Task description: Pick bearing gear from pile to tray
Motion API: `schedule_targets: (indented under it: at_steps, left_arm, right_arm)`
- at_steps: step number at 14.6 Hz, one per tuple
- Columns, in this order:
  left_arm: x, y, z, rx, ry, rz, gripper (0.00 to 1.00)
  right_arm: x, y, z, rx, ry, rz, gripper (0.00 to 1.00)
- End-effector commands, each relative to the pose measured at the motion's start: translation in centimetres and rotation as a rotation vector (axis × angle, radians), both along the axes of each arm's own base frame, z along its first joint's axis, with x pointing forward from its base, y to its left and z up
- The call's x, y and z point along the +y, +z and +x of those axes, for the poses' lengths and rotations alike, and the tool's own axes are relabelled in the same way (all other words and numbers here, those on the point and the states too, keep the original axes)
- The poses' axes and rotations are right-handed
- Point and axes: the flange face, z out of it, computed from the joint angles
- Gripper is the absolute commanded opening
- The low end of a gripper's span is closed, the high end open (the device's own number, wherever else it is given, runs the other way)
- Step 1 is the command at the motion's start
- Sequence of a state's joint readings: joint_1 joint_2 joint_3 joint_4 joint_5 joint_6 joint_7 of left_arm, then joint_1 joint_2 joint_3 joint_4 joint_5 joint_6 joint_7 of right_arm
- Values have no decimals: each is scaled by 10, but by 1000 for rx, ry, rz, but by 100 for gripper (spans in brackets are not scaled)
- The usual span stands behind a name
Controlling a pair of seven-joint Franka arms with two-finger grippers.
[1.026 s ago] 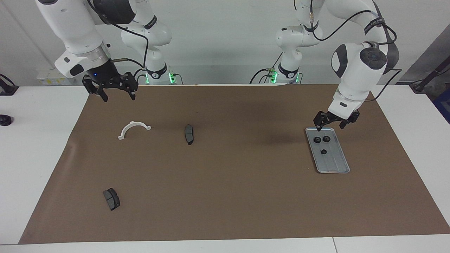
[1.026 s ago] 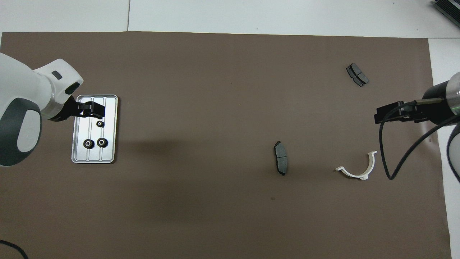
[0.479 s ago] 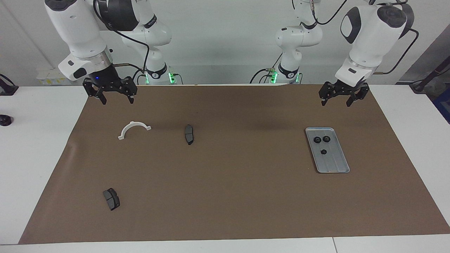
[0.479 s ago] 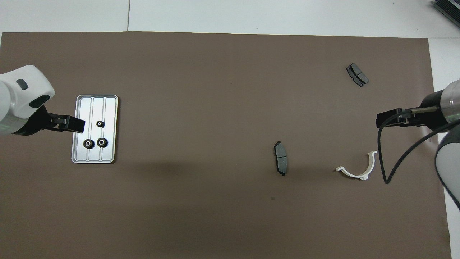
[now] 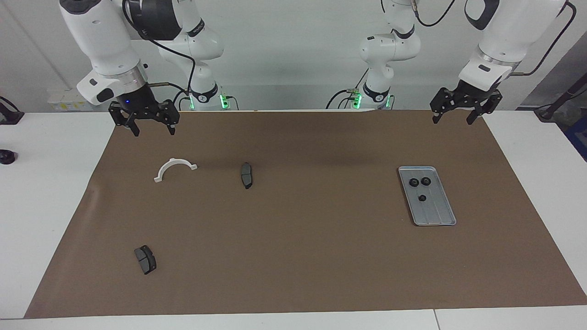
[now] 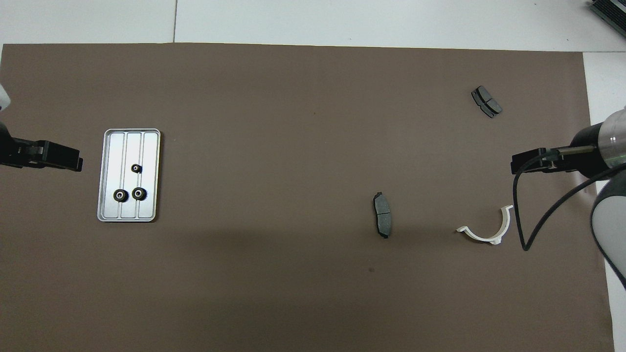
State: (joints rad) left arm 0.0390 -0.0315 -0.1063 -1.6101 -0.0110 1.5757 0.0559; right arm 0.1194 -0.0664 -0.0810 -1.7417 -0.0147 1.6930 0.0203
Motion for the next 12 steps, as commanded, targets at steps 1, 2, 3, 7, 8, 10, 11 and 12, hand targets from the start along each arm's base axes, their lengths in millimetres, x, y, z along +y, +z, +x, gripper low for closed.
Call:
schedule_targets:
  at_steps: [1, 2, 3, 7, 8, 10, 11, 12]
  left_arm:
    - [1, -2, 4, -5, 4, -36, 100]
    - [1, -2, 4, -4, 9, -38, 100]
    - [1, -3, 3, 2, 7, -37, 100]
    - [0, -5, 2, 5, 9, -55, 100]
    - [0, -5, 1, 9, 9, -53, 100]
    - [1, -6, 0, 18, 1, -51, 100]
    - [1, -6, -1, 24, 1, -49, 100]
    - [1, -6, -1, 23, 1, -49, 100]
  right_arm:
    - [-4, 3, -9, 2, 2, -9, 100]
    - [-4, 3, -9, 5, 0, -9, 100]
    - [-5, 4, -10, 8, 0, -9, 100]
    - [-7, 7, -12, 18, -3, -3, 100]
    - [-7, 8, -14, 22, -3, -3, 100]
    - [-12, 8, -15, 32, -10, -1, 100]
    - [-12, 8, -16, 35, -10, -1, 100]
    - [-11, 8, -16, 35, -10, -1, 100]
